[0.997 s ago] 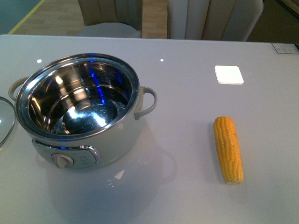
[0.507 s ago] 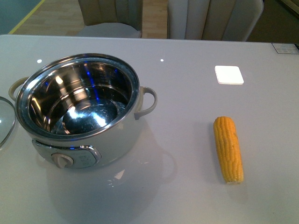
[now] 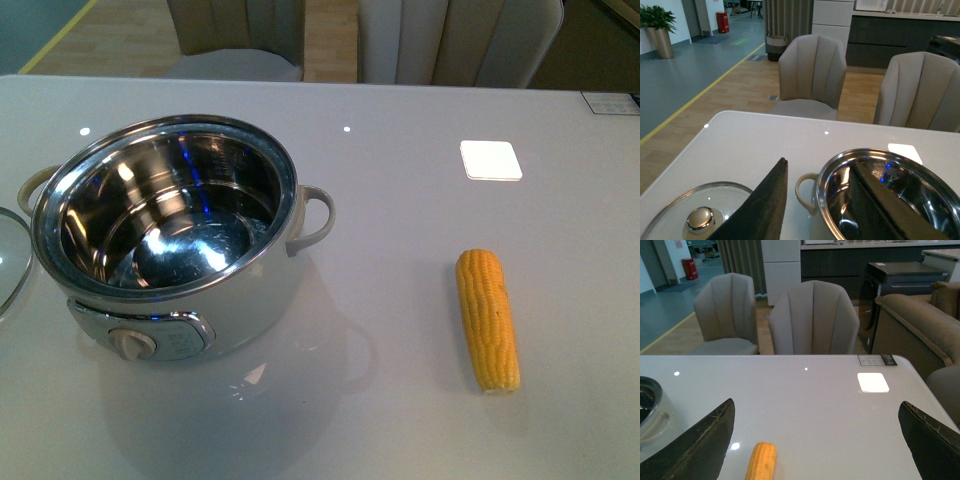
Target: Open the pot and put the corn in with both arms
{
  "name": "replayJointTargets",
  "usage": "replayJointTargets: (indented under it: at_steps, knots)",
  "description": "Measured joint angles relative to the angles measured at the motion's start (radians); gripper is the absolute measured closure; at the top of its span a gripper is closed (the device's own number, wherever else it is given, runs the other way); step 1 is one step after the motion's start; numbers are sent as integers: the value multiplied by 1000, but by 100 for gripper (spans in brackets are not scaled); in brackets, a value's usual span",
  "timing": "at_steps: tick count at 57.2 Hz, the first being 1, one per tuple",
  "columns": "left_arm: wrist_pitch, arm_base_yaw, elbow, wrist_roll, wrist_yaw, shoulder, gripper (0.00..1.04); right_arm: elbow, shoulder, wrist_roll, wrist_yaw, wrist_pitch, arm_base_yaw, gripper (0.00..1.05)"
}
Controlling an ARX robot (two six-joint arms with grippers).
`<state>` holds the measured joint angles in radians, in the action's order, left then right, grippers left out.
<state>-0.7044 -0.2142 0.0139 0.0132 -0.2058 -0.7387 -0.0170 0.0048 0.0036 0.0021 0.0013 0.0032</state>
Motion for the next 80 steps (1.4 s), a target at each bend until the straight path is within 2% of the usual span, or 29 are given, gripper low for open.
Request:
replayJointTargets:
  at_steps: [10, 12, 19, 23, 27, 66, 73, 80]
  knots:
    - [119, 59, -2, -2, 61, 139, 99, 0, 0, 0, 0, 0, 0, 9]
    - [140, 68, -2, 0, 70, 161, 102, 0, 0, 0, 0, 0, 0, 9]
    - [213, 103, -2, -3, 105, 239, 102, 0, 0, 0, 0, 0, 0, 9]
    - [256, 173, -2, -3, 193, 285, 102, 0, 0, 0, 0, 0, 0, 9]
    - [288, 206, -2, -5, 195, 321, 102, 0, 0, 0, 0, 0, 0, 9]
    - [523, 212, -2, -5, 206, 558, 102, 0, 0, 0, 0, 0, 0, 9]
    - [689, 212, -1, -5, 206, 695, 102, 0, 0, 0, 0, 0, 0, 9]
    - [701, 212, -2, -5, 206, 730, 102, 0, 0, 0, 0, 0, 0, 9]
